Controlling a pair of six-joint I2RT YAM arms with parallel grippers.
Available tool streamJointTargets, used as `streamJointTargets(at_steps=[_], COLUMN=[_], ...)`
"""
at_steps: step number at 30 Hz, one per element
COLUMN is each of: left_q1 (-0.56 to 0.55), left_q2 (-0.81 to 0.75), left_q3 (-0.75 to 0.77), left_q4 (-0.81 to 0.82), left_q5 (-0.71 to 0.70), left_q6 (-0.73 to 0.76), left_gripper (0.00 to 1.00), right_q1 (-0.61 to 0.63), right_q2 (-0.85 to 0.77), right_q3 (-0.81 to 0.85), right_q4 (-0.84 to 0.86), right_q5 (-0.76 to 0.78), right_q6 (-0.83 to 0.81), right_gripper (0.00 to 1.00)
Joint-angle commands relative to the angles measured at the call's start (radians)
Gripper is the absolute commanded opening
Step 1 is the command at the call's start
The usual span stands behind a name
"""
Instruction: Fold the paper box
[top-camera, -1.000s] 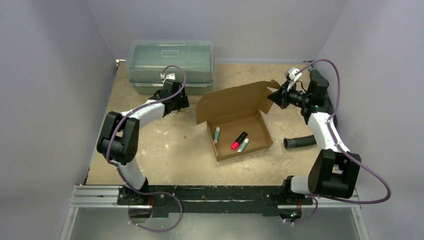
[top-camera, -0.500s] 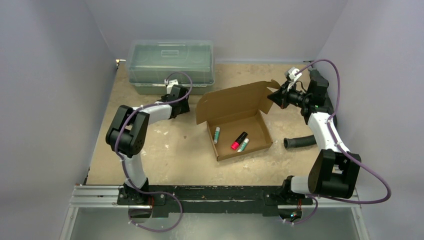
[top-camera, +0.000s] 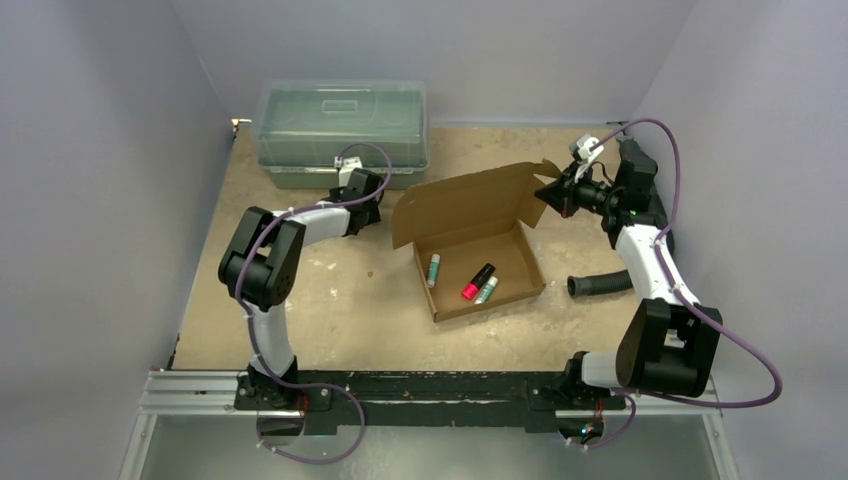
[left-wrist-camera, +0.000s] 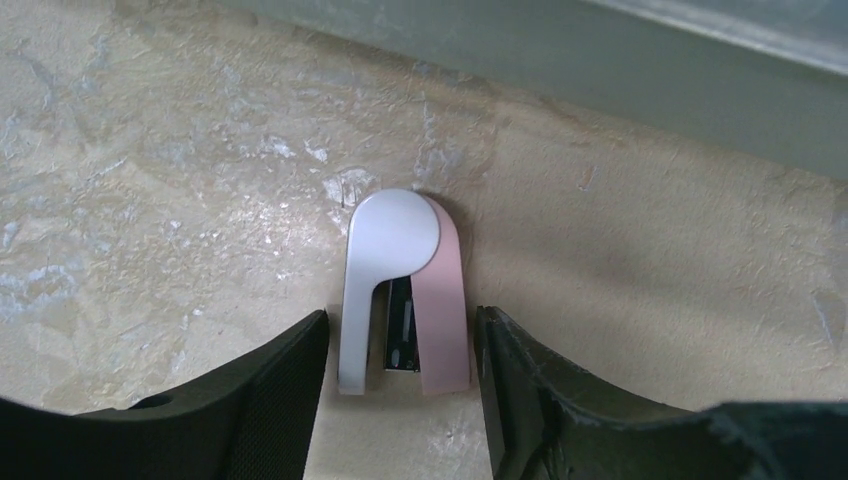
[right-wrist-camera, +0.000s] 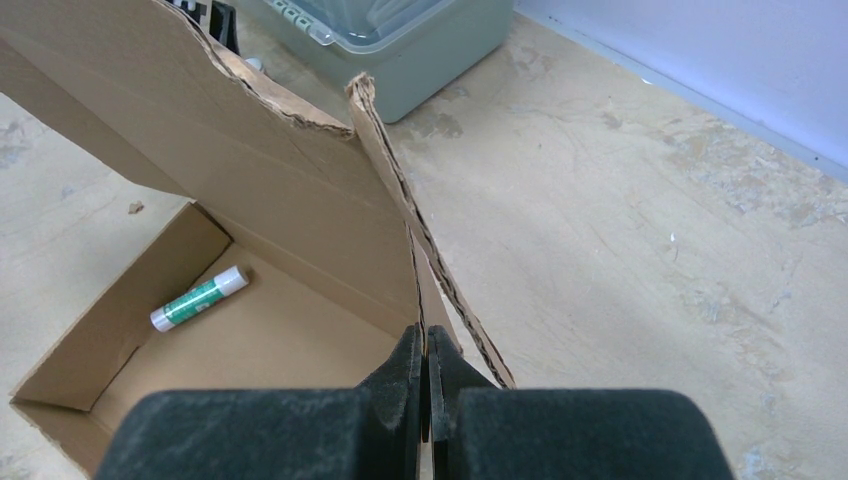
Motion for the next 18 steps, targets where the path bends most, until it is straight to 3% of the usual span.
streamJointTargets(at_steps=[1, 6, 9, 13, 18], left_q1=[0.002, 0.002, 0.002, 0.002, -0.006], left_q2=[0.033, 0.035, 0.007, -0.092, -0.281], left_q3=[0.041, 0.053, 0.037, -0.049, -0.201], left_q4=[-0.007, -0.013, -0.013, 0.002, -0.021], left_q5=[-0.038, -0.042, -0.045, -0.021, 0.089], left_q6=[0.034, 0.048, 0.047, 0.006, -0.068], left_gripper=[0.53, 0.45, 0.30, 0.15, 0.07], right_q1=[-0.005, -0.005, -0.005, -0.005, -0.004], right_q2=[-0.035, -0.036, -0.036, -0.035, -0.037], right_q3=[0.011, 0.011, 0.010, 0.011, 0.010], right_q4=[-0.001, -0.001, -0.001, -0.001, -0.001], right_q5=[-0.047, -0.045, -0.044, -0.043, -0.043], right_q6=[0.000, 0.000, 0.000, -0.001, -0.003], right_gripper=[0.00, 0.00, 0.00, 0.00, 0.00])
